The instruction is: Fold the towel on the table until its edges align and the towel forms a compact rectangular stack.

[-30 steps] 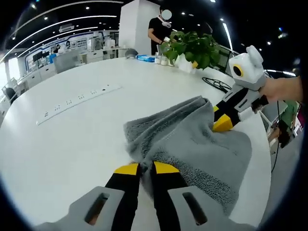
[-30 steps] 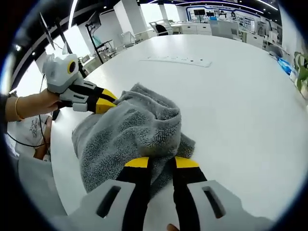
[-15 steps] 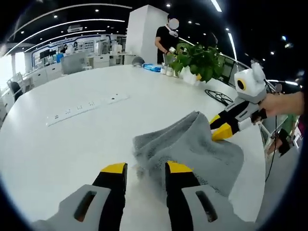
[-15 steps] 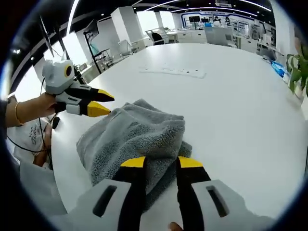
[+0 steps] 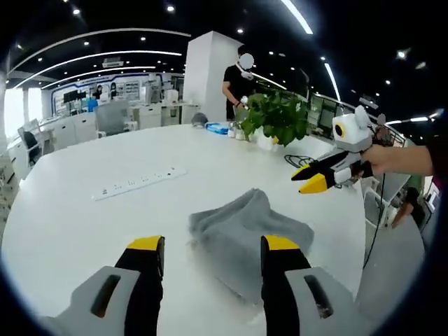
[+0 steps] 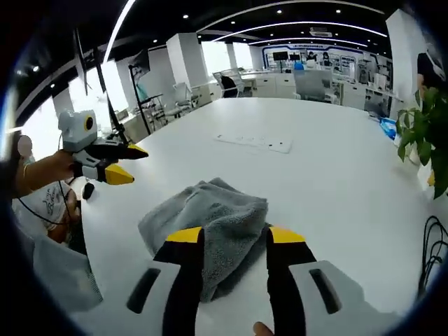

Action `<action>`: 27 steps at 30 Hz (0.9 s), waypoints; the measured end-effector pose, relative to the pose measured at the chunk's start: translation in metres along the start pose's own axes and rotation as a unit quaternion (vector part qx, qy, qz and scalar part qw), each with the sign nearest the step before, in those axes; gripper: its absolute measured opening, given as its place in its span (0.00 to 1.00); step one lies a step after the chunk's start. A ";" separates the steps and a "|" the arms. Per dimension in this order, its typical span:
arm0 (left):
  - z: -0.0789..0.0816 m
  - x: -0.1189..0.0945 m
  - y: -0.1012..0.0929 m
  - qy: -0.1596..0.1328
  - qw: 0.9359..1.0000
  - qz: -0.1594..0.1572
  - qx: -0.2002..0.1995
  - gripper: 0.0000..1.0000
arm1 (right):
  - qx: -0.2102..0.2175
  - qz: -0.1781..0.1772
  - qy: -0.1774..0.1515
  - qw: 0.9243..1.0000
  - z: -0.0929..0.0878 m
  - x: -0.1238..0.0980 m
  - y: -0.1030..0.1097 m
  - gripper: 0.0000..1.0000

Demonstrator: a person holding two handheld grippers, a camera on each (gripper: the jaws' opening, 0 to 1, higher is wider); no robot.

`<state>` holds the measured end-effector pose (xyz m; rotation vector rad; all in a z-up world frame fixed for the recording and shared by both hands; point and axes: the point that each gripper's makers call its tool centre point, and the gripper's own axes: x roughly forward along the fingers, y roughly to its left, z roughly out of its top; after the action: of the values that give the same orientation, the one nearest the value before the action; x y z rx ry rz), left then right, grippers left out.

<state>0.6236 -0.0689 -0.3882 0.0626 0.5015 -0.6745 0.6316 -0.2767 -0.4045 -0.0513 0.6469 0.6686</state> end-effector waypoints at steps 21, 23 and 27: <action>-0.016 -0.106 -0.064 -0.054 0.998 0.011 -0.024 0.74 | 0.006 -0.013 -0.021 1.000 -0.042 -0.086 0.052 0.43; -0.023 -0.110 -0.062 -0.051 0.998 0.013 -0.028 0.75 | 0.012 -0.014 -0.019 1.000 -0.049 -0.089 0.056 0.43; -0.027 -0.120 -0.067 -0.053 0.998 0.019 -0.029 0.77 | 0.024 -0.022 -0.026 0.999 -0.056 -0.097 0.063 0.45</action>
<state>0.4912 -0.0458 -0.3489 -0.0192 0.4159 -0.6221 0.5065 -0.2952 -0.3838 -0.0032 0.6092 0.6107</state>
